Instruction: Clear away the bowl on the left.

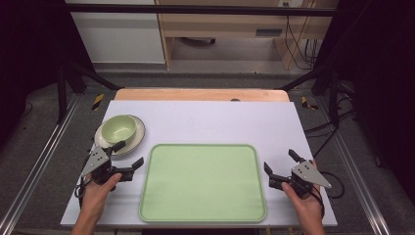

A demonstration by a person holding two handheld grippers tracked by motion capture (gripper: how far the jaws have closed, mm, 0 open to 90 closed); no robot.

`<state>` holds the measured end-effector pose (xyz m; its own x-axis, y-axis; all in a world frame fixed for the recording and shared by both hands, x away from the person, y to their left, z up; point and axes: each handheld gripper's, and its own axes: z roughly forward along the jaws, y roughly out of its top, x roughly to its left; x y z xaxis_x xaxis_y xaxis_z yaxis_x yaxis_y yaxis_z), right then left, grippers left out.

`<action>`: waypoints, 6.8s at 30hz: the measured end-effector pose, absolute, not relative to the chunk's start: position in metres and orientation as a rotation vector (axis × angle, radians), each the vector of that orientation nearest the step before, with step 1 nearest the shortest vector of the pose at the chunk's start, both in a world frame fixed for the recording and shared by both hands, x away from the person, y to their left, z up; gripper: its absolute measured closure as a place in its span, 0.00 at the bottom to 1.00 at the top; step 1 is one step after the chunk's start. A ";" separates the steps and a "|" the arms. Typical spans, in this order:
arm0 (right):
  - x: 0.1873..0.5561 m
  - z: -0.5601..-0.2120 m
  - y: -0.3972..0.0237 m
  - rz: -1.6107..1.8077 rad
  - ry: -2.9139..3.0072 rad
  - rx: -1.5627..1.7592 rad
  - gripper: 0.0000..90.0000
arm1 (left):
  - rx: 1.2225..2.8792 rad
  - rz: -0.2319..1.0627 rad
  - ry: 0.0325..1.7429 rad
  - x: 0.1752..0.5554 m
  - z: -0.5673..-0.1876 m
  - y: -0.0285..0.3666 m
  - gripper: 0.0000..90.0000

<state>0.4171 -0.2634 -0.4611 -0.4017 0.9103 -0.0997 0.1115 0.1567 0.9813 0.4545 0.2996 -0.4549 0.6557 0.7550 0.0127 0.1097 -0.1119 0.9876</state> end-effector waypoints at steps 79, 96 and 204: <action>0.415 -0.460 -0.261 1.281 1.690 1.014 0.06 | 1.795 0.874 1.290 0.552 -0.399 0.374 0.33; 0.416 -0.461 -0.261 1.285 1.691 1.017 0.06 | 1.829 0.769 1.456 0.567 -0.422 0.376 0.47; 0.417 -0.463 -0.255 1.291 1.734 0.997 0.05 | 1.654 0.492 1.339 0.506 -0.419 0.311 0.92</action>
